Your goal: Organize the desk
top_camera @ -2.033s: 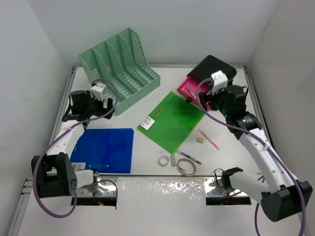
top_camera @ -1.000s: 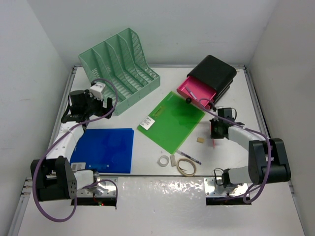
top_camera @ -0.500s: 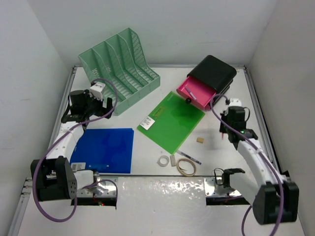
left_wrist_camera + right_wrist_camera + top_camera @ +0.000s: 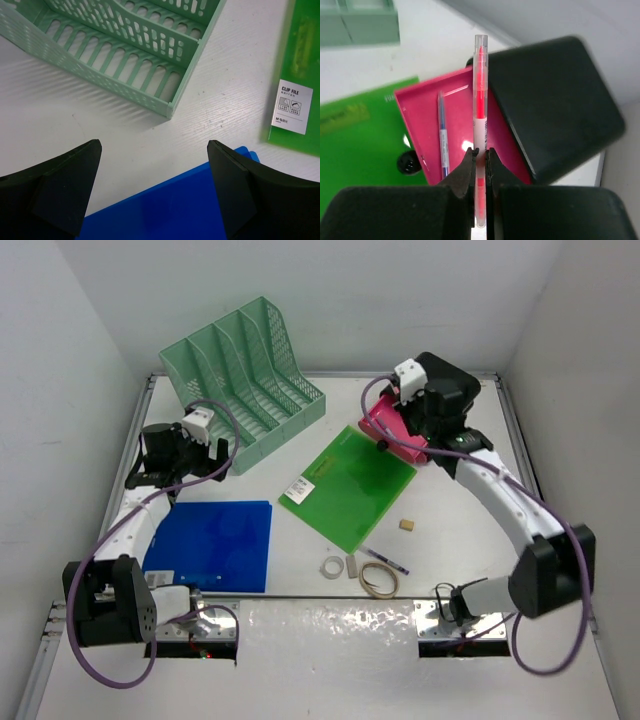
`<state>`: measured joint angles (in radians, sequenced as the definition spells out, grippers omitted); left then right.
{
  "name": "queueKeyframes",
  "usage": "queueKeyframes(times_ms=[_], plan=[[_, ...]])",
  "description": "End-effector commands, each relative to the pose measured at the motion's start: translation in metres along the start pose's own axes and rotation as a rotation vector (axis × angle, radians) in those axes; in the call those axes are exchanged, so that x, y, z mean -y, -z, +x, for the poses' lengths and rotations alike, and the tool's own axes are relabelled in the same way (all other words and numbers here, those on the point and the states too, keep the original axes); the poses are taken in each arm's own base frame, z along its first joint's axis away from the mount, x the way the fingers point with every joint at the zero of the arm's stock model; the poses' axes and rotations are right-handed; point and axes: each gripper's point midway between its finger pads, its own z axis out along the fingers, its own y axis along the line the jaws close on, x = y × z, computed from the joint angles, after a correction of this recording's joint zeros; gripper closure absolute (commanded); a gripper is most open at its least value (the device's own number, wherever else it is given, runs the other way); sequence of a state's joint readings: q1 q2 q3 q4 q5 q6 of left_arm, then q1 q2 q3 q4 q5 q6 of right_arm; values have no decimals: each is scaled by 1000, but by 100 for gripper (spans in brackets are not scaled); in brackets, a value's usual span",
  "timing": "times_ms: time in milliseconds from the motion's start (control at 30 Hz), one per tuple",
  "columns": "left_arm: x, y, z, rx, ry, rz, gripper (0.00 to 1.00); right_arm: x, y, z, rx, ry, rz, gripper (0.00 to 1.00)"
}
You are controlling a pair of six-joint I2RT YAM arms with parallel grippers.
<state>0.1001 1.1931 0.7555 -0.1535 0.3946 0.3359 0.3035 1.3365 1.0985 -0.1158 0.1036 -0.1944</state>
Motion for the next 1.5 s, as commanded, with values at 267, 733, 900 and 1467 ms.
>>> queueKeyframes(times_ms=[267, 733, 900, 1467], plan=[[-7, -4, -14, 37, -21, -18, 15, 12, -60, 15, -146, 148, 13, 100], [-6, -4, -13, 32, -18, -10, 14, 26, -40, -1, -146, 110, 47, 47], [-6, -3, -14, 32, -18, -9, 14, 16, -9, -31, -68, 47, 7, 42], [-8, -4, -12, 26, -16, -23, 14, -199, 93, 179, -420, -25, -472, 46]])
